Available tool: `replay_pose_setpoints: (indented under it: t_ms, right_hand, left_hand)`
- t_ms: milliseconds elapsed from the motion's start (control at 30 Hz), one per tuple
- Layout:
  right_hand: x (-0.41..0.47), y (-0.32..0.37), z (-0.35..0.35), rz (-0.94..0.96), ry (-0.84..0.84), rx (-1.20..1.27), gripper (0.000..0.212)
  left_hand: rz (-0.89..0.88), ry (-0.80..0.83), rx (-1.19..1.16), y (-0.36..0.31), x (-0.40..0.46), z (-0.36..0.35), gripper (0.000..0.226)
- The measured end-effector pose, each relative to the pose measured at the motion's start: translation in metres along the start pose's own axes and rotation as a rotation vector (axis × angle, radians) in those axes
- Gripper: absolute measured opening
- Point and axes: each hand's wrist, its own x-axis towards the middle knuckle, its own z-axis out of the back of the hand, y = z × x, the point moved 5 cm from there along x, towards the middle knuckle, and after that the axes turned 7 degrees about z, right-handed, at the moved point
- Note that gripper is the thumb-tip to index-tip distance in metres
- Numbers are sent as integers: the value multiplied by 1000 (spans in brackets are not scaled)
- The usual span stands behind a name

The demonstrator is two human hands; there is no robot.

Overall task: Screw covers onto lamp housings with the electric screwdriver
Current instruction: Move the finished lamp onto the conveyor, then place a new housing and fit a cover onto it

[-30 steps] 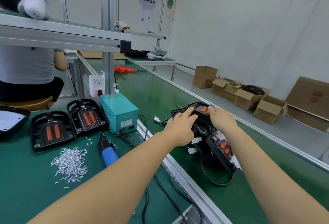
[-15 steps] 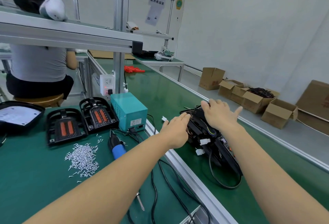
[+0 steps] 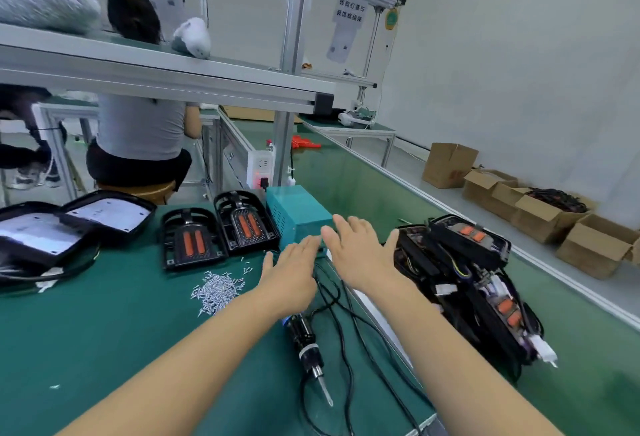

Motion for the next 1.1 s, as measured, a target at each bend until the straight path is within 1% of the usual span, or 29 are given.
replay_pose_setpoints:
  t_ms: [100, 300, 533, 733, 900, 1000, 1100]
  right_hand:
    - [1, 32, -19, 43, 42, 35, 54]
    - [-6, 102, -58, 166, 123, 73, 53]
    - [-18, 184, -92, 267, 198, 163, 54]
    - [-34, 218, -119, 322, 253, 142, 55]
    - [-47, 239, -145, 387, 299, 87, 56]
    - [-55, 245, -159, 452, 294, 25, 56]
    - [-58, 248, -168, 486, 230, -19, 56]
  left_hand:
    - [57, -37, -14, 30, -14, 9, 81]
    - [177, -113, 30, 92, -48, 26, 74]
    - [339, -160, 30, 163, -93, 42, 75]
    - [419, -163, 4, 201, -122, 38, 76]
    - [484, -166, 86, 233, -134, 40, 70]
    - [500, -254, 157, 251, -134, 58, 61]
    - [497, -443, 201, 271, -134, 89, 56]
